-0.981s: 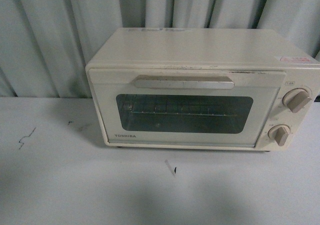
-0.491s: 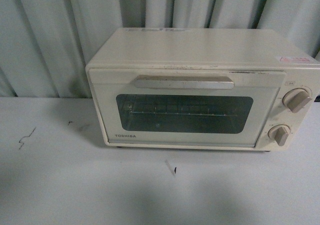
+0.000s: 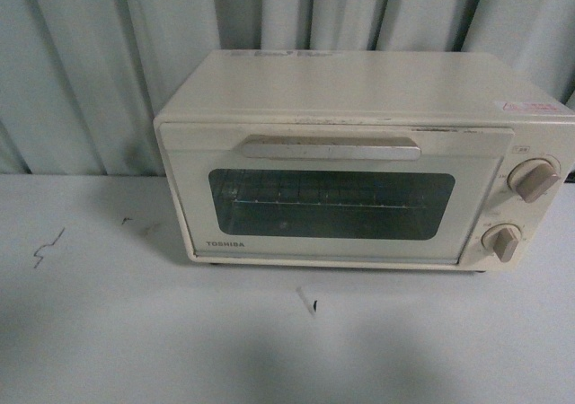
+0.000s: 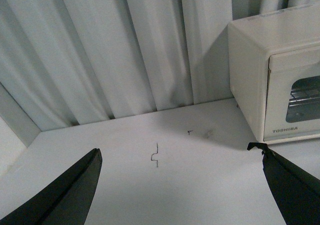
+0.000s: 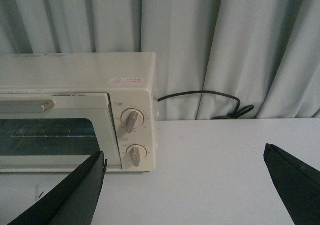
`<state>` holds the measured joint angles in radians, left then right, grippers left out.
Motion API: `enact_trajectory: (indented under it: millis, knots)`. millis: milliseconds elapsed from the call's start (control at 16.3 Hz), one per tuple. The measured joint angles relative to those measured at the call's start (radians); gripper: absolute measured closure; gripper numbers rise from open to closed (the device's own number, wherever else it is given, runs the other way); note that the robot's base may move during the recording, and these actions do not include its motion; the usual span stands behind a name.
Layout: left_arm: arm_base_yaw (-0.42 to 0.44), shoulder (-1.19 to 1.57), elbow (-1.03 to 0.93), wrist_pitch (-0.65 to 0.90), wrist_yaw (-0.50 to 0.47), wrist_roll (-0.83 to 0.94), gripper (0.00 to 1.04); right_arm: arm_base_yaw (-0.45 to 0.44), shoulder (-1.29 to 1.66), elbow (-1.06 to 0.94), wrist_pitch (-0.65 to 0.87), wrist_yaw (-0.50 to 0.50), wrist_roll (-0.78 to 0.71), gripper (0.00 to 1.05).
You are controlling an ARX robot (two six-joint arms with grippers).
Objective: Open oven
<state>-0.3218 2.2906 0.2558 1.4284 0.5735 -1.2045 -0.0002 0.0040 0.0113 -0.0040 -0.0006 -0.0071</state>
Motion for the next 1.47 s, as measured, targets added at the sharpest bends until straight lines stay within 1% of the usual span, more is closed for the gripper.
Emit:
enact_trajectory:
  millis: [1472]
  knots:
    - [0.000, 0.000, 0.000, 0.000, 0.000, 0.000, 0.07, 0.000, 0.000, 0.000, 0.000, 0.000, 0.000, 0.07]
